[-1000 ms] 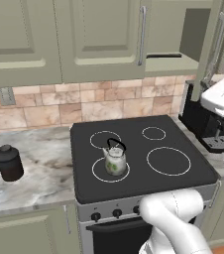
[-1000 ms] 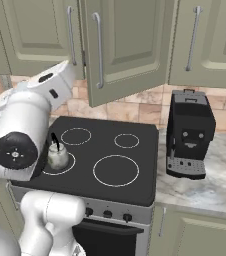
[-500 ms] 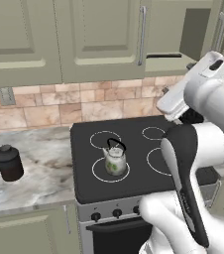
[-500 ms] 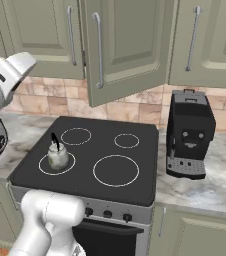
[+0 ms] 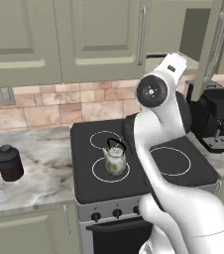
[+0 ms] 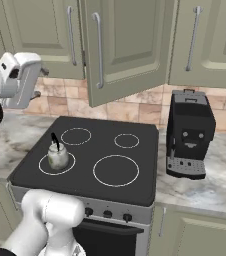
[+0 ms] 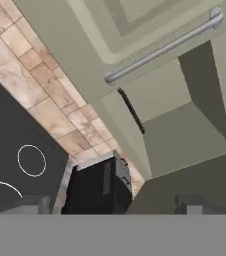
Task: Pick the pan from the cabinet and place it on the stove. Then turn on the stove burner for the pan.
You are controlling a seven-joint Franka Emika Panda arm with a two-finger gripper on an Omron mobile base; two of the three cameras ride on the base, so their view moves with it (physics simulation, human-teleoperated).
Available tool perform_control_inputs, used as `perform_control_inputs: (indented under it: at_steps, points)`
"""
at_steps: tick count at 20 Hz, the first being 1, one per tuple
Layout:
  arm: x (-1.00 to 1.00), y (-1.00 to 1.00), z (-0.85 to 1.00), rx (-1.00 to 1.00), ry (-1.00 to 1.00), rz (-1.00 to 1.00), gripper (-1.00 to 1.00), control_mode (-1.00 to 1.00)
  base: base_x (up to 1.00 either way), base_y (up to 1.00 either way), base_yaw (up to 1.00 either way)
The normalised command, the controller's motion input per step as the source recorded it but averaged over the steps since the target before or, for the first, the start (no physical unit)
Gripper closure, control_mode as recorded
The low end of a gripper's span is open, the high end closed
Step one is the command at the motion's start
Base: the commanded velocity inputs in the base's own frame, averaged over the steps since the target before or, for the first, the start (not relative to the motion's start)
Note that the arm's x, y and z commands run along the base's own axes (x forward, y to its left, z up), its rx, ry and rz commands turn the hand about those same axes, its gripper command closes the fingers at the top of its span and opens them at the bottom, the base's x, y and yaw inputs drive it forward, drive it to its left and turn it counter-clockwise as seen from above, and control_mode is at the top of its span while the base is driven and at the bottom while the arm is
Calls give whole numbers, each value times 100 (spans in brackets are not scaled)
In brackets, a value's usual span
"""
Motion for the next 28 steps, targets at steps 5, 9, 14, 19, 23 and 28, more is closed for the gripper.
perform_control_inputs:
  at_steps: [5,9,14,19,23,28]
  points:
    - [70,-28,-21,-20,27,-34,-100,-100,0,0,0]
    - [52,-51,-10,-14,16,-23,-100,-100,0,0,0]
    - [32,-51,-13,-12,10,-18,-100,-100,0,0,0]
    - [11,-54,-17,-9,7,-16,-100,-100,0,0,0]
    - [-13,-68,-11,-7,4,-15,-100,-100,0,0,0]
    - [-46,-90,-6,-3,0,-16,-100,-100,0,0,0]
